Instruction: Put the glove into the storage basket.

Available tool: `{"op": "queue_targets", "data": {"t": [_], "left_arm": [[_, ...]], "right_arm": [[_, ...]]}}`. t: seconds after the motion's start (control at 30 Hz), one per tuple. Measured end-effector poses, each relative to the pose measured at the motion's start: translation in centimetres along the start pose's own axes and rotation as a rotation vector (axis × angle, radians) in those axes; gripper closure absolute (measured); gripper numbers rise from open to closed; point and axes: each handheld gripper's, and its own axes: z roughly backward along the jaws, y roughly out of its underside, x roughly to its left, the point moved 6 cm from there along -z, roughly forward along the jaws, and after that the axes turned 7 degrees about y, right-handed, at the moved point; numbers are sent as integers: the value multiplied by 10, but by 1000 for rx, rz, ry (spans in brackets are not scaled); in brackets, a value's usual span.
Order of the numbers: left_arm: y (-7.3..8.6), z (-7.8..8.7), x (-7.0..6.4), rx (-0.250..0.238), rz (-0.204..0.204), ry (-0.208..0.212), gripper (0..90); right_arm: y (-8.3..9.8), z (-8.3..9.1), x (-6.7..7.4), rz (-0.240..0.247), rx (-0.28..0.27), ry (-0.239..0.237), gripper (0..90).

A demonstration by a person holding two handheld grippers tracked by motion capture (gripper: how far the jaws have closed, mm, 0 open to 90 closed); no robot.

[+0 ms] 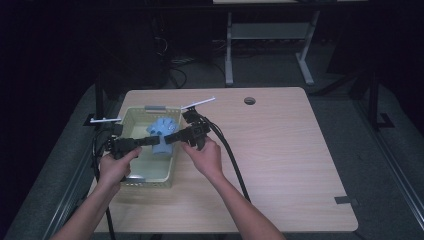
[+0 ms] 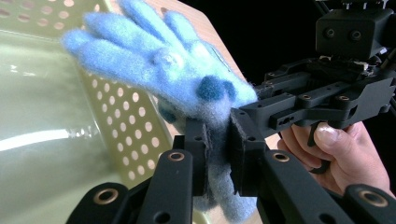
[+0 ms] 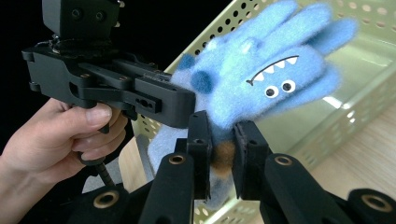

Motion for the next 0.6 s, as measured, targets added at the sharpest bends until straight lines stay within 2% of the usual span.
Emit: {"op": "queue_targets", "data": {"t": [0.2,0.6], "left_arm": [[-1,8,2,-2,16,1,809],[-1,18,14,19,-11,-61,822]], "right_arm": [[-3,-8,5,1,2,-13,791],[-3,-28,6,-18,-3,-31,791]]}}
